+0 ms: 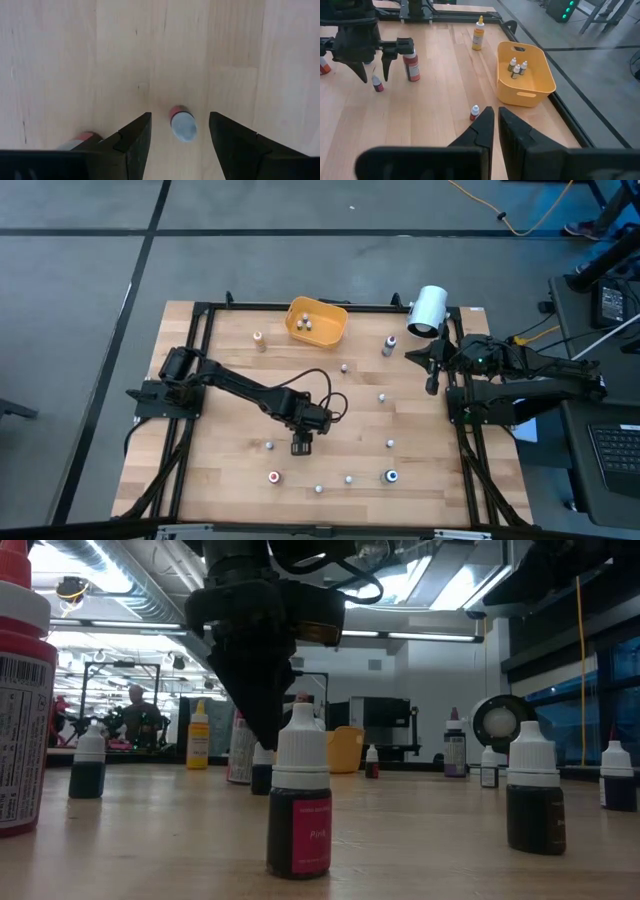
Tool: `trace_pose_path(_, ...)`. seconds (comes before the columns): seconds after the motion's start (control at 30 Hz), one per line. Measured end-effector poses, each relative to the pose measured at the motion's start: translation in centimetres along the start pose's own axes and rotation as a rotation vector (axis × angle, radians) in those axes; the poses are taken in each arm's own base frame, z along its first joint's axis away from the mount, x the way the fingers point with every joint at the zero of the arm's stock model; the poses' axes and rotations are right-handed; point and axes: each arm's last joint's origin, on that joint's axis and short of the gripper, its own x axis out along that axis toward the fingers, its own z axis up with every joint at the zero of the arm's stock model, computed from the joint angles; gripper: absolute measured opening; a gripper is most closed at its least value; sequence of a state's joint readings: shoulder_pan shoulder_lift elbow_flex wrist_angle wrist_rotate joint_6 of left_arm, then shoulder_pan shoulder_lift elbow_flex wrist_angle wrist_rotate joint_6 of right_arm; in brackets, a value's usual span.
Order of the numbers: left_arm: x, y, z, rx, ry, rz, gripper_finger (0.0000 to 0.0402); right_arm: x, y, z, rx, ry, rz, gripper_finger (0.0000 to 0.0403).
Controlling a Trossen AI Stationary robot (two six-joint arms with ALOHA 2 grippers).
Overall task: Pick & Place food coloring
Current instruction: Put the top small pink food coloring bottle into the bin
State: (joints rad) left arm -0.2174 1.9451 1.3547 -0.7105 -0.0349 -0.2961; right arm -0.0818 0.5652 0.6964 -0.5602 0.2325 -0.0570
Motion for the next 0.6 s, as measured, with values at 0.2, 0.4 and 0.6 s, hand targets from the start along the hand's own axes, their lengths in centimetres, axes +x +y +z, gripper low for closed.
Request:
trace_pose_path(0.2,0.37,-0.15,-0.33,0.005,0.03,0.013,0.0194,0.0,-0.01,0.0,-0.004,0.0,-0.001,0.003)
trace_pose_path(0.4,0.45,-0.13,-0.35,0.007,0.033,0.018,0.0194,0.01,0.0,0.0,-0.005,0.001,-0.001,0.003)
trace_pose_path(0.6,0.88,-0.08,-0.27,0.01,0.029,0.036,0.0194,0.0,-0.01,-0.02,-0.005,0.002,-0.002,0.003)
